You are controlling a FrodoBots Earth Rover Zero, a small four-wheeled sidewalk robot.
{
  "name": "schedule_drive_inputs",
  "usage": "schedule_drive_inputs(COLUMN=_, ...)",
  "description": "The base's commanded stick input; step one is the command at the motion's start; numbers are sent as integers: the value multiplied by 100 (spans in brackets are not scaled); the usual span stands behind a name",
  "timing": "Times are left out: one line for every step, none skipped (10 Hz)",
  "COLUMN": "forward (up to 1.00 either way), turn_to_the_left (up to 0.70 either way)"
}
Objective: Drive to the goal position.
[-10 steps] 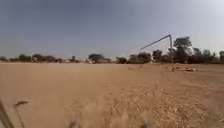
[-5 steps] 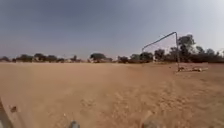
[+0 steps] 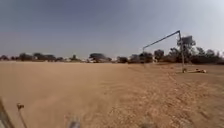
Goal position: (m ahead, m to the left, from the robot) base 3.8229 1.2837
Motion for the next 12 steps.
schedule_drive_inputs(forward=100, turn_to_the_left=0)
schedule_drive_inputs(forward=100, turn_to_the_left=0)
schedule_drive_inputs(forward=100, turn_to_the_left=0)
schedule_drive_inputs(forward=100, turn_to_the_left=0)
schedule_drive_inputs(forward=100, turn_to_the_left=0)
schedule_drive_inputs(forward=100, turn_to_the_left=0)
schedule_drive_inputs(forward=100, turn_to_the_left=0)
schedule_drive_inputs(forward=100, turn_to_the_left=0)
schedule_drive_inputs(forward=100, turn_to_the_left=0)
schedule_drive_inputs(forward=100, turn_to_the_left=0)
schedule_drive_inputs(forward=100, turn_to_the_left=0)
schedule_drive_inputs(forward=100, turn_to_the_left=0)
